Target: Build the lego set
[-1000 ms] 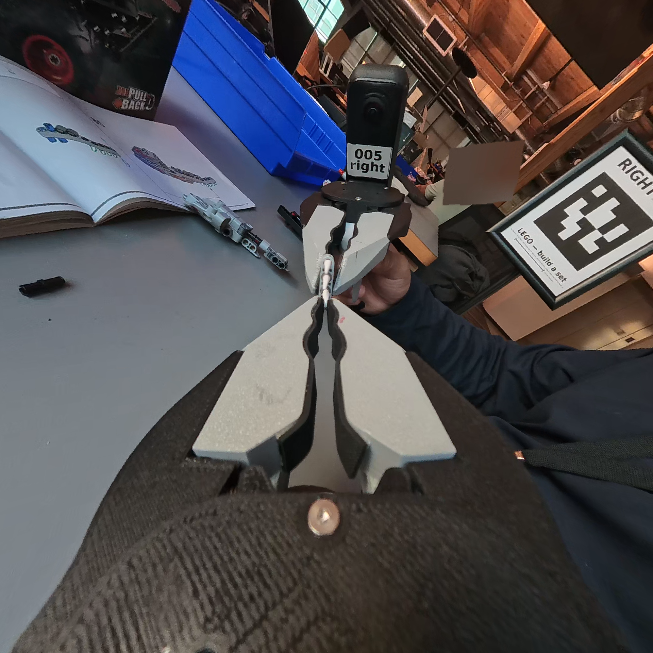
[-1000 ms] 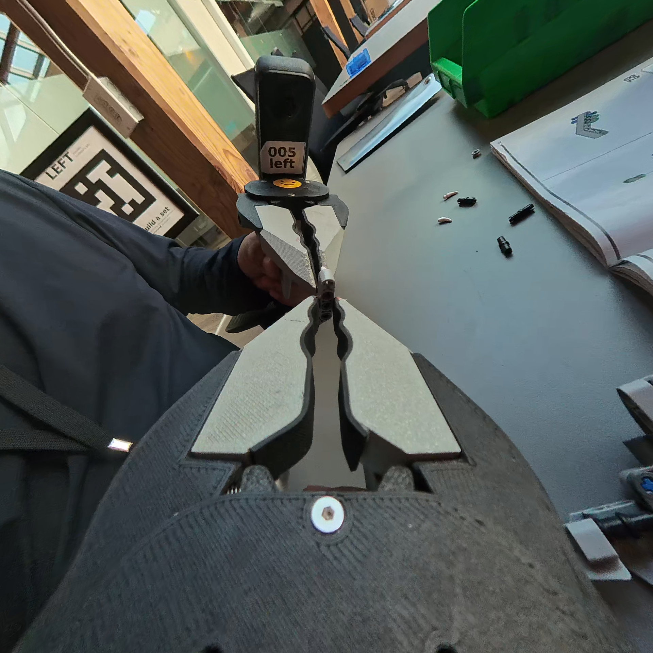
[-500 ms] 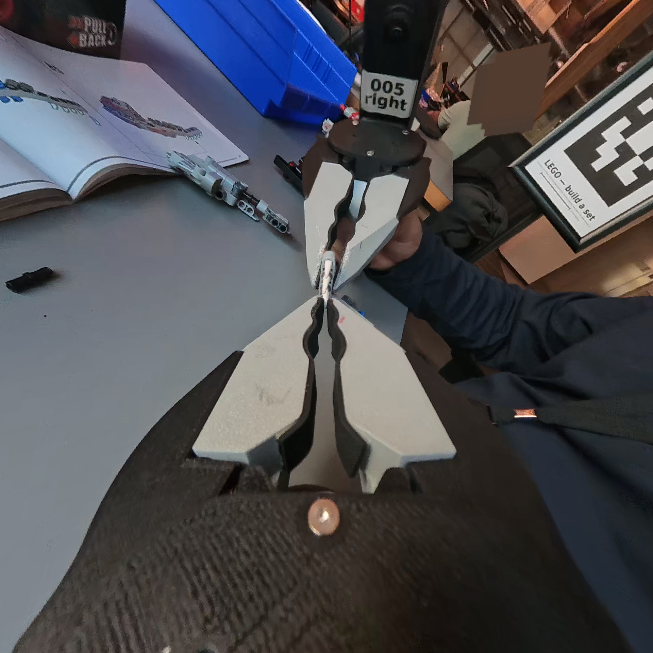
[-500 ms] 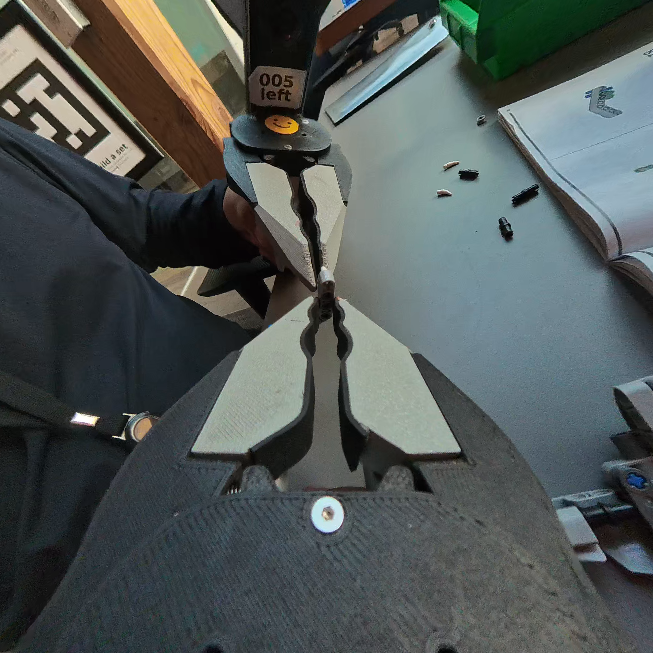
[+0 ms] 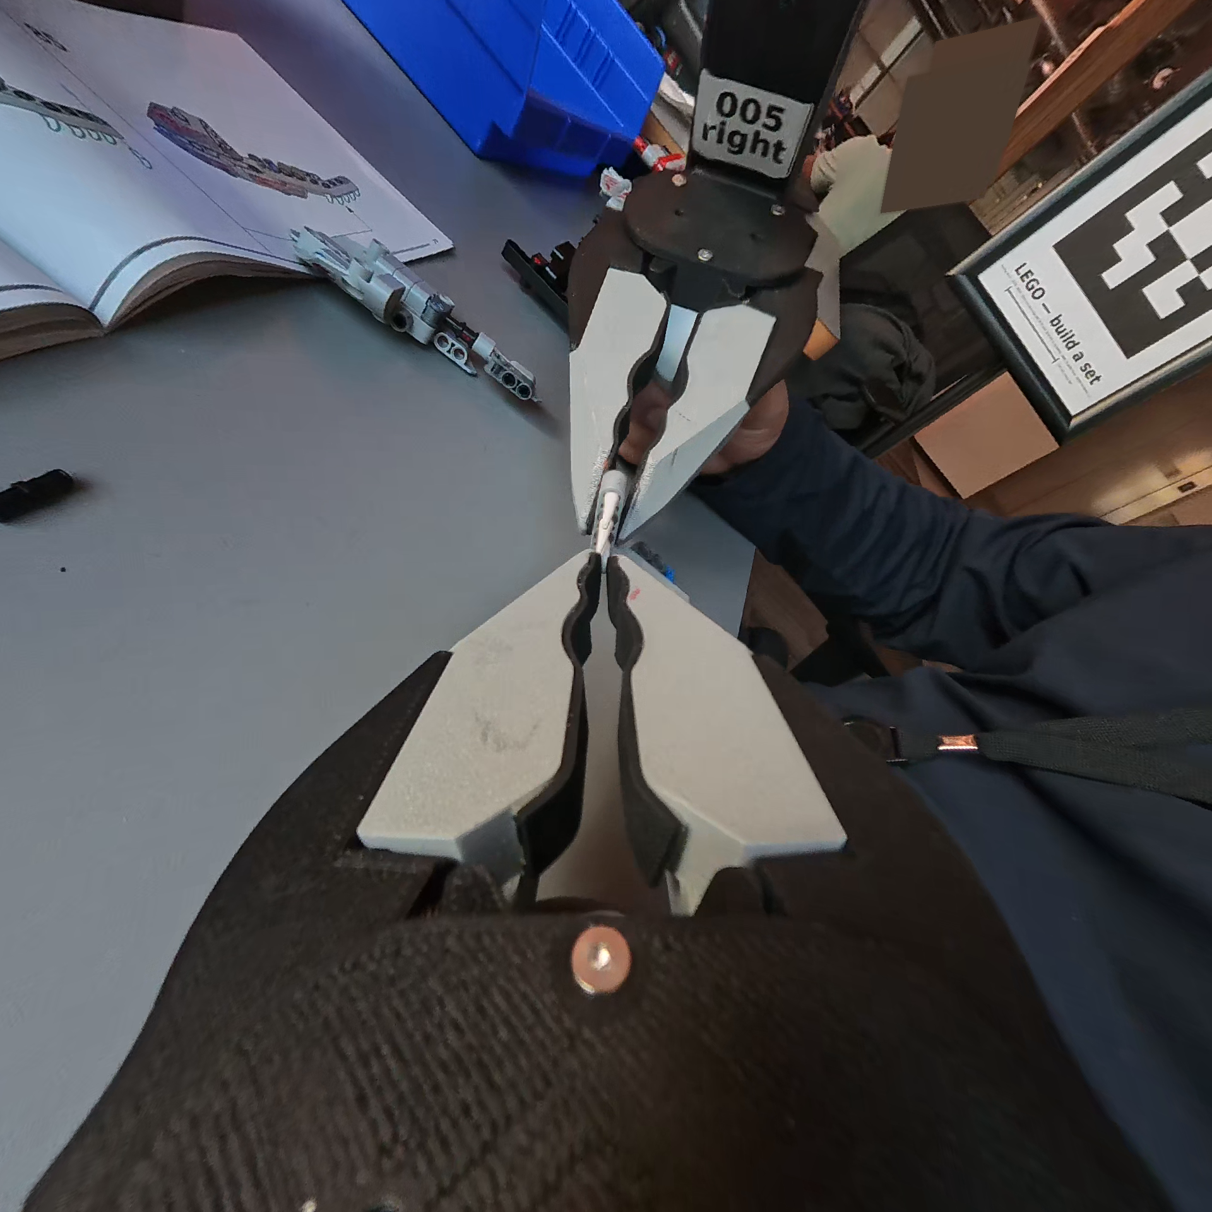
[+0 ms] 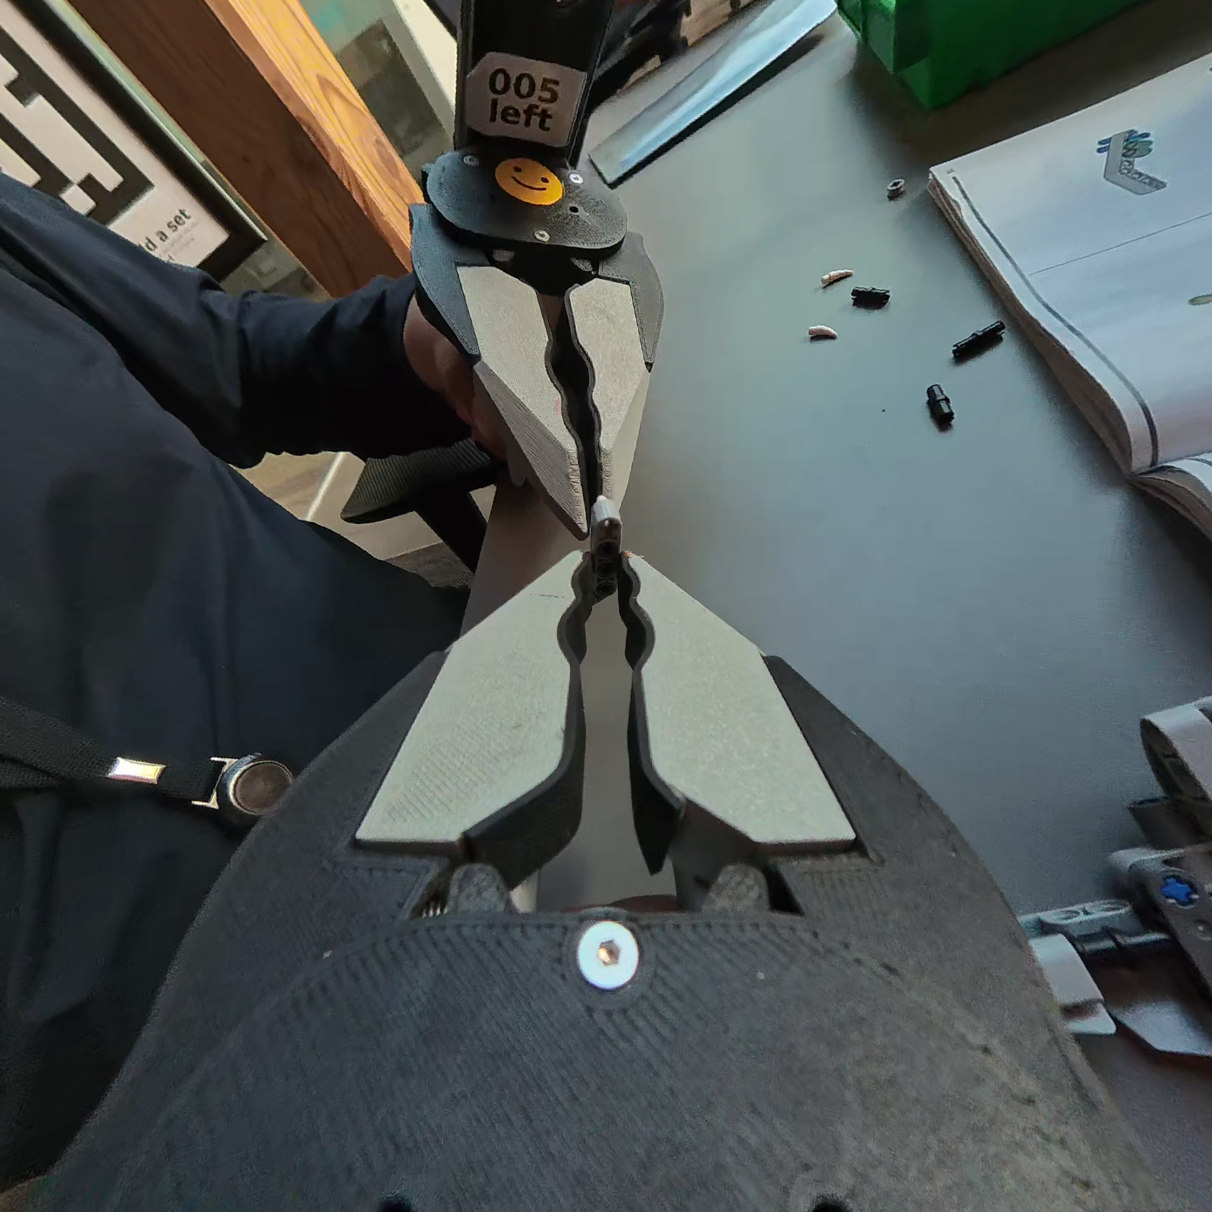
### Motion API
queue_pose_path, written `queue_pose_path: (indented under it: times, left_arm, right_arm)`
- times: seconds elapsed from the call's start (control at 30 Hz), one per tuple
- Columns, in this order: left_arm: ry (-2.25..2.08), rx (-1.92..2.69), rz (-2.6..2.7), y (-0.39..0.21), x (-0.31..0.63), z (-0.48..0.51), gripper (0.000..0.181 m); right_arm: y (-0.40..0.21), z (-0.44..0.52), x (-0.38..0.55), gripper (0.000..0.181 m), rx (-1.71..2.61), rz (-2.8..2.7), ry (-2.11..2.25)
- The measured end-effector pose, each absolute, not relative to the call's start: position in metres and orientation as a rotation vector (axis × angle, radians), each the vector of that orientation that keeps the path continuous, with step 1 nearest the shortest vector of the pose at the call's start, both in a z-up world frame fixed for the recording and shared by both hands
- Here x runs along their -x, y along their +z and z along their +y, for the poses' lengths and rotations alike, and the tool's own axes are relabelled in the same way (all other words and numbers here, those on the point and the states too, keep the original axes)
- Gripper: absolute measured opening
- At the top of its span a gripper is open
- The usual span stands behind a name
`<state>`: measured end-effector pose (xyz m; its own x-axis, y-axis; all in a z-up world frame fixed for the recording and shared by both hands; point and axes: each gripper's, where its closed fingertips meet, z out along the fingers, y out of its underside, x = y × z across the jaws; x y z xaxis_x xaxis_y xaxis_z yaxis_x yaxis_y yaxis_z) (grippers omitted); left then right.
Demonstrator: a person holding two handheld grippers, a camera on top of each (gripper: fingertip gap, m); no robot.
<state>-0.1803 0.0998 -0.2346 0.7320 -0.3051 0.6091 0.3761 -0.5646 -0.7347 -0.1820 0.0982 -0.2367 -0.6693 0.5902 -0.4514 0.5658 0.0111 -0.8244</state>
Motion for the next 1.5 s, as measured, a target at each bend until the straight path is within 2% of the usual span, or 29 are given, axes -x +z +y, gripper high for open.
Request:
queue_pose_path:
  times: [0.43,1.0,1.37,1.5]
  left_arm:
    - [-0.927,1.718,-0.136,-0.203,0.187,0.103,0.0]
    - [-0.903,1.651,-0.129,-0.195,0.186,0.105,0.0]
    - [-0.926,1.713,-0.112,-0.202,0.176,0.111,0.0]
    - [-0.867,1.812,-0.111,-0.214,0.179,0.114,0.0]
  right_arm:
    - [-0.201,0.103,0.191,0.004,1.288,-1.918,2.176]
    - [-0.19,0.104,0.191,0.004,1.277,-1.834,2.323]
    - [-0.192,0.108,0.187,0.004,1.254,-1.894,2.261]
    - [-0.205,0.12,0.192,0.004,1.308,-1.938,2.086]
